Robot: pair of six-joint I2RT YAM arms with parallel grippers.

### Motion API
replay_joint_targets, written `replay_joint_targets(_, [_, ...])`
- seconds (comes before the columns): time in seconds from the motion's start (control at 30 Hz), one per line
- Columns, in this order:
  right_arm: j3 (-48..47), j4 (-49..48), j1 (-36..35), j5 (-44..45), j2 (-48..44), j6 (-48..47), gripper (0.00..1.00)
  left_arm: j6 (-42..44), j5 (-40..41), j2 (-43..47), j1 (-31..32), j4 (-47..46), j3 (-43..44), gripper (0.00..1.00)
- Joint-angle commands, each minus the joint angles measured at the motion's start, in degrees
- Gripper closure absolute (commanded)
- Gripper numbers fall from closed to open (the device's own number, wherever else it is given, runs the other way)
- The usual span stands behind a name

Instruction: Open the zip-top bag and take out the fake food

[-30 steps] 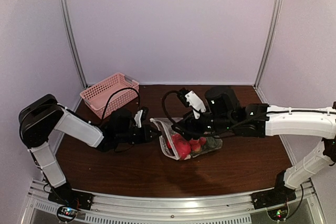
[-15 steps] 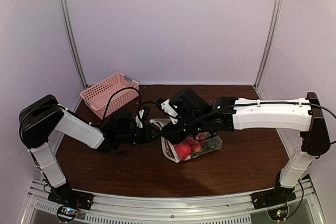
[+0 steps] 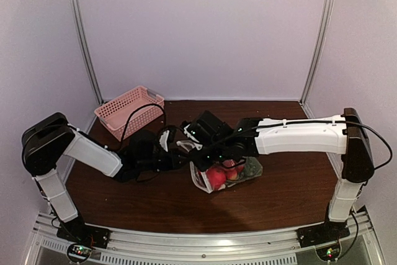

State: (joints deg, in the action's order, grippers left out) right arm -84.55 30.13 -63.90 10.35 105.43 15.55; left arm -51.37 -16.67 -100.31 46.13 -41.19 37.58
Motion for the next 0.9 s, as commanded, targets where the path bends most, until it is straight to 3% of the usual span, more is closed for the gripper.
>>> replay_joint_targets(0.0, [-1.2,2.9,-0.4,4.3,0.3,0.4,0.72,0.3,1.3,1.9,0.4,-3.2,-1.7,1.00])
replay_joint_targets(0.13, [0.1,2.6,-0.2,2.5,-0.4,0.9,0.83,2.3,3.0,2.5,0.2,1.0,-1.3,1.00])
replay_joint_targets(0.27, [3.9,0.0,0.4,1.0,-1.6,2.3,1.00,3.7,7.2,2.5,-0.6,8.9,-0.5,1.00])
replay_joint_targets(0.6, [15.2,-16.4,4.0,-6.9,-6.7,7.1,1.00,4.6,9.1,2.5,-2.7,8.6,-3.8,1.00])
replay_joint_targets(0.73, [18.5,-22.1,5.4,-10.0,-7.8,8.4,1.00,5.5,5.9,4.1,-2.6,3.0,-6.2,0.89])
replay_joint_targets(0.87, [20.4,-26.5,6.4,-12.6,-7.8,9.4,1.00,6.8,3.8,8.0,-2.2,-2.5,-9.4,0.70])
